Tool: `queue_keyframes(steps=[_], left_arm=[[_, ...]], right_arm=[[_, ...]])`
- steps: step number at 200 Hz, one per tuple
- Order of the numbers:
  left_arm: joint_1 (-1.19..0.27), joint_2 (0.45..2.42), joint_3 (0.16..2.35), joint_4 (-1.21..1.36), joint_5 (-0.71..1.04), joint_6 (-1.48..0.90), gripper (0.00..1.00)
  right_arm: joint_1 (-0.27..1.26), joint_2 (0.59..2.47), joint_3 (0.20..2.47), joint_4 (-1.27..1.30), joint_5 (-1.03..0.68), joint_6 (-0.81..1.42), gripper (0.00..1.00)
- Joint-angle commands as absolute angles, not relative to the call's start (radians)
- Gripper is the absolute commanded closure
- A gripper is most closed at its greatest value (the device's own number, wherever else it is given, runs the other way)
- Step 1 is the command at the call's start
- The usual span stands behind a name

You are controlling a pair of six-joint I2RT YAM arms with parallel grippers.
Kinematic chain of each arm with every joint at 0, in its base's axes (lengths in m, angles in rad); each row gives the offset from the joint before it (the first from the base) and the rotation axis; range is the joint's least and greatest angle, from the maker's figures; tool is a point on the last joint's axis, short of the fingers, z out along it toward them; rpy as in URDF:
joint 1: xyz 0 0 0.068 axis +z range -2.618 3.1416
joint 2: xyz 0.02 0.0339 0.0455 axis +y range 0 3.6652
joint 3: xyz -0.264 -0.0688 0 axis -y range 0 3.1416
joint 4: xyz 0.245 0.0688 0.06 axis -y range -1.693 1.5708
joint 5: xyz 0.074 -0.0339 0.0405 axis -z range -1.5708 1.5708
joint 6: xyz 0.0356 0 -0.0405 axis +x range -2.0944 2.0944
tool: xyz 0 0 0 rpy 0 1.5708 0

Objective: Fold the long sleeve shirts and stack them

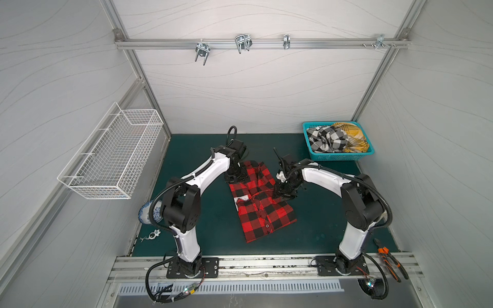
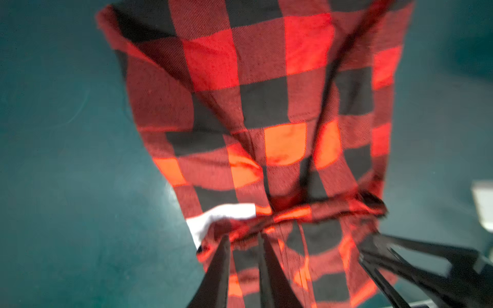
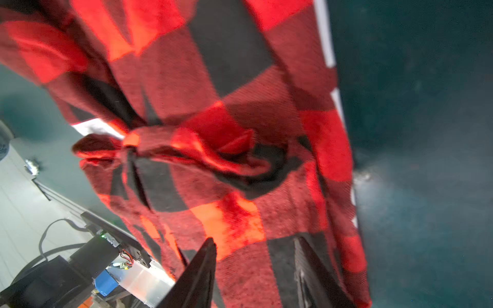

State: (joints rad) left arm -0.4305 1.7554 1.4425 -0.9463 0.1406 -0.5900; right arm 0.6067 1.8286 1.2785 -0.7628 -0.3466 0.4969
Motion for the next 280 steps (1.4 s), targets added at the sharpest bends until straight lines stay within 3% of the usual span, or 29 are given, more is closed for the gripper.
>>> queue_keyframes(steps=[1, 24, 67, 87, 124, 164, 195, 237, 280], left_arm=[[-0.447, 1.692, 1.330, -0.959, 0.231, -0.637, 0.80], [-0.449, 1.689, 1.206, -0.882, 0.373, -0.667, 0.79], [-0.447, 1.753, 1.170, -0.872, 0.313, -0.650, 0.64], [-0.432, 1.816, 1.196, -0.874, 0.240, -0.622, 0.63], [-0.385, 1.953, 1.301, -0.929, 0.114, -0.549, 0.73], [-0.364, 2.000, 1.375, -0.962, 0.032, -0.486, 0.74], [-0.353, 1.974, 1.449, -0.989, -0.027, -0.471, 0.71], [-0.348, 1.750, 1.369, -0.909, 0.195, -0.567, 0.69], [-0.435, 1.646, 1.138, -0.712, 0.459, -0.791, 0.76]], right_arm=[[0.616, 1.907, 1.328, -0.730, -0.377, 0.460, 0.59], [0.609, 2.023, 1.419, -0.725, -0.349, 0.434, 0.65], [0.603, 2.136, 1.579, -0.789, -0.347, 0.426, 0.69], [0.626, 2.105, 1.551, -0.800, -0.328, 0.430, 0.67], [0.630, 1.993, 1.460, -0.826, -0.313, 0.461, 0.63], [0.652, 1.819, 1.430, -0.929, -0.237, 0.426, 0.52], [0.725, 1.745, 1.363, -0.925, -0.289, 0.386, 0.51], [0.791, 1.819, 1.363, -0.838, -0.394, 0.387, 0.59], [0.777, 2.000, 1.405, -0.752, -0.399, 0.426, 0.63]])
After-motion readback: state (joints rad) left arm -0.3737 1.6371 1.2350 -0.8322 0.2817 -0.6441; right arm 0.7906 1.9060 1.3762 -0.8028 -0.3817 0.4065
